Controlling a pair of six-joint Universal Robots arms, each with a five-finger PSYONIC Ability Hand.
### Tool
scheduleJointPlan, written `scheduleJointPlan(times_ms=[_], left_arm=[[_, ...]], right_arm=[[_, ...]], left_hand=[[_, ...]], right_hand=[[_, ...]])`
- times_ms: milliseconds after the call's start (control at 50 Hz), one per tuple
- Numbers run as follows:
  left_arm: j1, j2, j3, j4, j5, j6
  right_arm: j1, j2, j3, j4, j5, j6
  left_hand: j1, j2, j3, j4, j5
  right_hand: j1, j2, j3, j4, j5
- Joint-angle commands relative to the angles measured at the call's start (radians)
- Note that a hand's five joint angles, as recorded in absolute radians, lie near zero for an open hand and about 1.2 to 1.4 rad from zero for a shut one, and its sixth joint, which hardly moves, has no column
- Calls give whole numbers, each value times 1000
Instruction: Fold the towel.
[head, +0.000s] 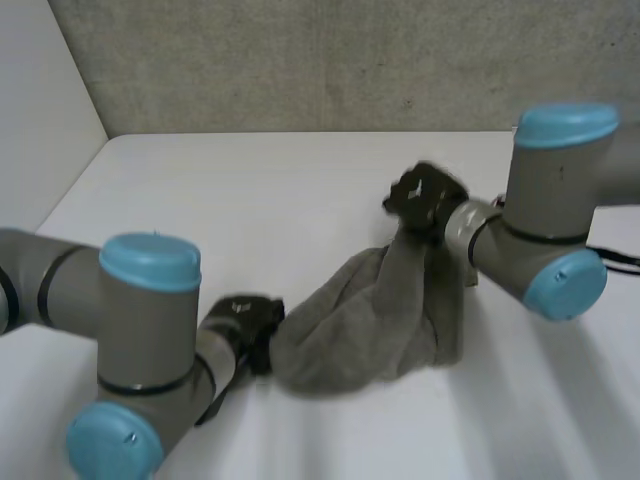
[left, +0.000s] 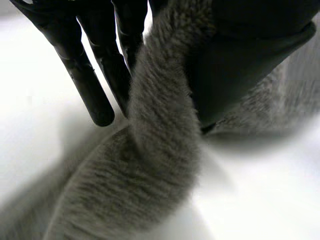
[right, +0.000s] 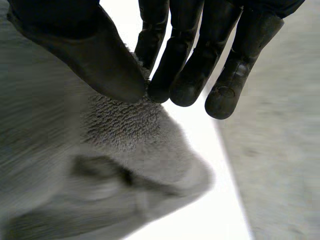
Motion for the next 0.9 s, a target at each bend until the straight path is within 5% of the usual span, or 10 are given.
scheduleJointPlan(times_ms=[20, 100, 200, 340, 460, 520, 560, 620, 780, 900], left_arm=[[1, 87, 264, 35, -123, 1], [4, 154, 327, 106, -193, 3], [-16, 219, 259, 167, -200, 6], [-45, 224, 15, 158, -187, 22], [-44, 236, -191, 147, -124, 91], [-42, 270, -245, 149, -99, 113], [-39, 290, -265, 149, -95, 119], [-37, 318, -285, 150, -94, 122], [-39, 387, -320, 152, -94, 125], [-41, 422, -340, 152, -94, 127]], right_arm=[[-15, -163, -64, -227, 112, 367], [-30, -315, 89, -348, 107, 563], [-47, -375, 217, -327, 46, 541], [-90, -392, 574, 48, -184, 177], [-179, -357, 780, 502, -166, -219], [-197, -364, 788, 538, -178, -258], [-208, -406, 750, 499, -207, -207], [-214, -465, 667, 387, -265, -51], [-211, -504, 492, 169, -332, 526], [-205, -410, 386, 142, -322, 639]], left_hand=[[264, 259, 261, 259, 270], [264, 259, 261, 259, 270], [264, 259, 261, 259, 270], [264, 259, 261, 259, 270], [264, 259, 261, 259, 270], [264, 259, 261, 259, 270], [264, 259, 261, 259, 270], [264, 259, 261, 259, 270], [247, 242, 244, 242, 253], [229, 224, 226, 225, 236]], right_hand=[[70, 60, 58, 55, 60], [70, 60, 58, 55, 60], [70, 60, 58, 55, 60], [70, 60, 58, 55, 60], [70, 60, 58, 55, 60], [70, 60, 58, 55, 60], [-957, -967, -969, -972, -967], [-1152, -1162, -1164, -1166, -1162], [-1152, -1162, -1164, -1166, -1162], [-1152, -1162, -1164, -1166, -1162]])
